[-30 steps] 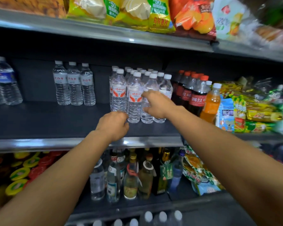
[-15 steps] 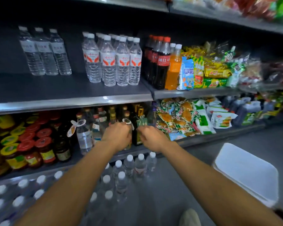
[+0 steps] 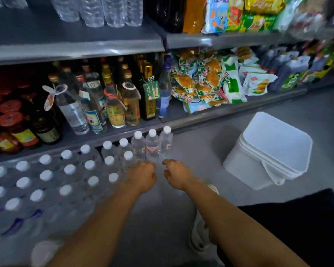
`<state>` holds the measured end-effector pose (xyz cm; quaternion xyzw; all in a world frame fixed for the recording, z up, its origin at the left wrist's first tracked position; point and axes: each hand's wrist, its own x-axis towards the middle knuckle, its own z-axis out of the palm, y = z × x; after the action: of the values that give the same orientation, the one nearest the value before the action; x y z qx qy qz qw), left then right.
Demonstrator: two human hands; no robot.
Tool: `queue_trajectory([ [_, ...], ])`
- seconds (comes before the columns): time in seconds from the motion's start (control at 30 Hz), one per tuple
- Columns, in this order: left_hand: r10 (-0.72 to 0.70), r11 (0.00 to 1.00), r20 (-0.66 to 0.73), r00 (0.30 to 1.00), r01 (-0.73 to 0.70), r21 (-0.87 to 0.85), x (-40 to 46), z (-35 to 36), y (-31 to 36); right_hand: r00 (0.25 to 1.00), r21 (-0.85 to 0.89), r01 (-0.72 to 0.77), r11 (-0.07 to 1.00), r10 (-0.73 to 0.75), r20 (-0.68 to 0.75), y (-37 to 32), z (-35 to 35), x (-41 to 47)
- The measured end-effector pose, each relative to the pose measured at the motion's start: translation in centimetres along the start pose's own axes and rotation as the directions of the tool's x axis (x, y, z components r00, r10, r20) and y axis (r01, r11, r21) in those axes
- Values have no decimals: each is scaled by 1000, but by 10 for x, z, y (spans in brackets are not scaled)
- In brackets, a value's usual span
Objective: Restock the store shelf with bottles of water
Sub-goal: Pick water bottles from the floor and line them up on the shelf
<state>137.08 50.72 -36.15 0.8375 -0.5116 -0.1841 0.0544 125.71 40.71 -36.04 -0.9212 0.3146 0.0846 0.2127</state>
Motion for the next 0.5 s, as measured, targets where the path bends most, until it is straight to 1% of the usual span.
queue_trajectory([
  [0.13, -15, 1000, 44, 999, 16, -5, 18, 26, 1, 996, 55, -86, 995, 85, 24, 25, 21, 17],
  [0.37, -3, 996, 80, 997, 9, -83, 72, 46, -1, 985, 97, -162, 982, 167, -42, 63, 11, 88],
  [0.5, 1, 998, 102, 995, 6, -70, 103, 59, -9, 976, 159, -189, 969, 204, -82, 75, 7, 138],
])
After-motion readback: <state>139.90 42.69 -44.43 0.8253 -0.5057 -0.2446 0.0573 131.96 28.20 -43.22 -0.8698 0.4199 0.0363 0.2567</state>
